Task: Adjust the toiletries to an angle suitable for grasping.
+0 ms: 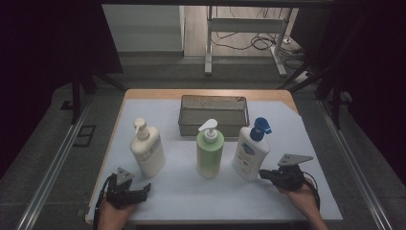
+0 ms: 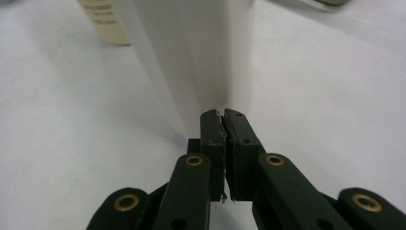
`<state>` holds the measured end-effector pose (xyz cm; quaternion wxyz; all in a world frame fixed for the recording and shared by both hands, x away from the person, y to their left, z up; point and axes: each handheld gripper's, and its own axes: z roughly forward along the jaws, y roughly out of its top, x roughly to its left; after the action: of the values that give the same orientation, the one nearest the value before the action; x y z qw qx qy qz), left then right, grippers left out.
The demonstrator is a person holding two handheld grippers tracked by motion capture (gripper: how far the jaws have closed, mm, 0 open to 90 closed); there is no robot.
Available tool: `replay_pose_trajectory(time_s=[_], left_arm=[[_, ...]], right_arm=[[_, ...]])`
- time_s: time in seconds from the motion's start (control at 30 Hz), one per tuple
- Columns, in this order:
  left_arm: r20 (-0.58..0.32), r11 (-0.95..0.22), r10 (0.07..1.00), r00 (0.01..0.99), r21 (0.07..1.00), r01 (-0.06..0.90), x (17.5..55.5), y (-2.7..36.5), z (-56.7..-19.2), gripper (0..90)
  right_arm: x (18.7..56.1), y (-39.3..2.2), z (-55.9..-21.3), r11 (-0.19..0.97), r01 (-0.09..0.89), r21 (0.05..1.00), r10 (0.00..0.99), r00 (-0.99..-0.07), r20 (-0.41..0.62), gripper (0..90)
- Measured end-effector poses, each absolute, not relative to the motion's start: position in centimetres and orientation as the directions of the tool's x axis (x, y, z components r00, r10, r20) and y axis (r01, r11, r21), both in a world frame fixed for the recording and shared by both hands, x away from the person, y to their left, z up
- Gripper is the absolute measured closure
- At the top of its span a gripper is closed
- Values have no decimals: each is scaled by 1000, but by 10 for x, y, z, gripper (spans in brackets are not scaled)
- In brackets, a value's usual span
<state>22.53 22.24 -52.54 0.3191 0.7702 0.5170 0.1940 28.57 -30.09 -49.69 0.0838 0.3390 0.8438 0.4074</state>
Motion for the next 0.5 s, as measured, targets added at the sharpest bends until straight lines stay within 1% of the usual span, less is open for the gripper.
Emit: replay_pose_trajectory(time_s=[0.03, 0.07, 0.3, 0.43, 0.47, 0.5], left_arm=[[-31, -262, 920, 390, 692, 673, 225, 222, -525, 126], [-31, -262, 920, 390, 692, 673, 225, 222, -525, 126], [-31, -261, 920, 390, 692, 673, 225, 222, -525, 126], [-31, -262, 920, 390, 693, 672, 225, 222, -525, 126], [-30, -261, 921, 389, 693, 672, 225, 222, -525, 126], [-30, -261, 921, 389, 693, 672, 225, 222, -525, 126]], right_arm=[[286, -301, -497, 438, 504, 744, 640, -756, 135, 859], [285, -298, -497, 460, 492, 740, 644, -758, 103, 849], [283, -301, -496, 444, 506, 740, 665, -739, 107, 786], [278, -302, -492, 427, 510, 746, 680, -726, 107, 702], [273, -302, -489, 425, 506, 750, 684, -723, 100, 662], [273, -302, -489, 425, 506, 750, 684, -723, 100, 662]])
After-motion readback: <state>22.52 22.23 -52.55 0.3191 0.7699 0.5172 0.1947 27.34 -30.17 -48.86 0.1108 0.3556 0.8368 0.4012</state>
